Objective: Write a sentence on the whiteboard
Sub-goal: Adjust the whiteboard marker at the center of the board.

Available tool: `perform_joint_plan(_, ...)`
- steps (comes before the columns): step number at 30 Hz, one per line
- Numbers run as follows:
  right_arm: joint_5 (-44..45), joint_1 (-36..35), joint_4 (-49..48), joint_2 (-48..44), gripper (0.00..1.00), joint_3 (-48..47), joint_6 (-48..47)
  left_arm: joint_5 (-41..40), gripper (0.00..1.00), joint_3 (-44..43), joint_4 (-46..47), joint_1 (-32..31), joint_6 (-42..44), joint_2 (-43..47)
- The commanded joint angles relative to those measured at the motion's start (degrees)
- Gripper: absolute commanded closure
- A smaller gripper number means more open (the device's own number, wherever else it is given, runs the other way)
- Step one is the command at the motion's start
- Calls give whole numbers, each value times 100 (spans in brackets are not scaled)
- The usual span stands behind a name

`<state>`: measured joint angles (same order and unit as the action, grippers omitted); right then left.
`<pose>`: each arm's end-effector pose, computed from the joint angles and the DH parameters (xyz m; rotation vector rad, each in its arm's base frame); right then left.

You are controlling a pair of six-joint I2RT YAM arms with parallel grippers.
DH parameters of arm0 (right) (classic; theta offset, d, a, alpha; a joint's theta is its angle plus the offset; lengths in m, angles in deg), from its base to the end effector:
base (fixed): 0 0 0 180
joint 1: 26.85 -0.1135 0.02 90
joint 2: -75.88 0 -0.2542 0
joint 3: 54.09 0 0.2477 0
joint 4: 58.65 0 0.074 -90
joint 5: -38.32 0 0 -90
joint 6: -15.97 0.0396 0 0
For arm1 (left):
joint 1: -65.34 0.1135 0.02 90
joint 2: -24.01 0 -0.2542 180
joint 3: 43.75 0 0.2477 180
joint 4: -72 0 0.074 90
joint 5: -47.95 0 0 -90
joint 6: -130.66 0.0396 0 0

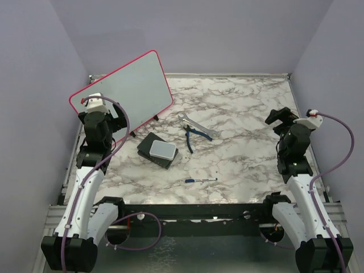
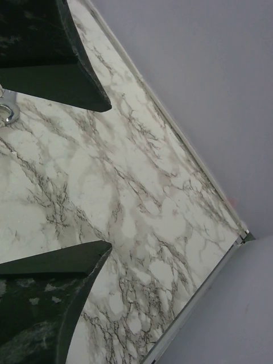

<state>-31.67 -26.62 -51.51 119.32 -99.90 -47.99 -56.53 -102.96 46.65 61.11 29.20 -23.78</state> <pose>0.1937 -0.0143 0.2893 0.6273 1.5253 0.0546 0.2012 -0.0050 0.3238 -0.2916 1.7825 0.0343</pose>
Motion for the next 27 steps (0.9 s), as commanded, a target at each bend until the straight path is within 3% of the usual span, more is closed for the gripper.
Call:
perform_joint_plan(1, 106, 14, 315, -30, 0, -135, 46, 372, 1, -148, 42, 19, 30, -115)
perform_joint_plan(6, -215, 19, 404, -4, 0, -169, 8, 433, 1, -156, 54, -123, -28, -151)
perform_joint_plan(11, -838, 12, 380, 44, 0, -173, -35, 1052, 1, -46, 204, -687, 93, -259)
perform_joint_plan(15, -1558, 12, 384, 89, 0, -194, -73, 983, 1, -98, 217, -1857, 547, -543)
perform_joint_plan(23, -2504, 12, 664, 134, 0, -269, 99, 1875, 1, -230, 166, -4051, 1498, -1265)
perform_joint_plan(27, -2704, 12, 894, 106, 0, -303, 90, 1930, 1, -336, 49, -5184, 1800, -1891)
